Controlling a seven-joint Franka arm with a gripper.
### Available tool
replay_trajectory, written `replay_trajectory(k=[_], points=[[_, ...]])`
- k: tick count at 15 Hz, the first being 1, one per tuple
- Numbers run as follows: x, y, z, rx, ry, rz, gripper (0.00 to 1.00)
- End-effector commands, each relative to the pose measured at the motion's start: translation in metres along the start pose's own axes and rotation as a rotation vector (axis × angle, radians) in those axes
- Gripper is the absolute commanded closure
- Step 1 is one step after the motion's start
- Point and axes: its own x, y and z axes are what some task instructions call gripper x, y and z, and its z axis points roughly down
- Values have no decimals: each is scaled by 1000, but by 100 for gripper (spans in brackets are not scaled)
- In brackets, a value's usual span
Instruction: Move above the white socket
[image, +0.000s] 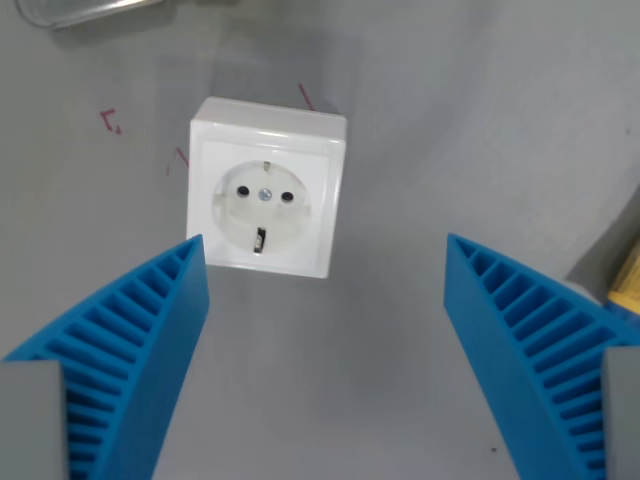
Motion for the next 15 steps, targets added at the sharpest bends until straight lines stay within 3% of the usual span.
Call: replay_trajectory(k=[1,7,15], points=[[6,-13,9,-74,27,157,0],[9,-23,20,-91,20,158,0],[8,-28,25,-91,35,143,0]])
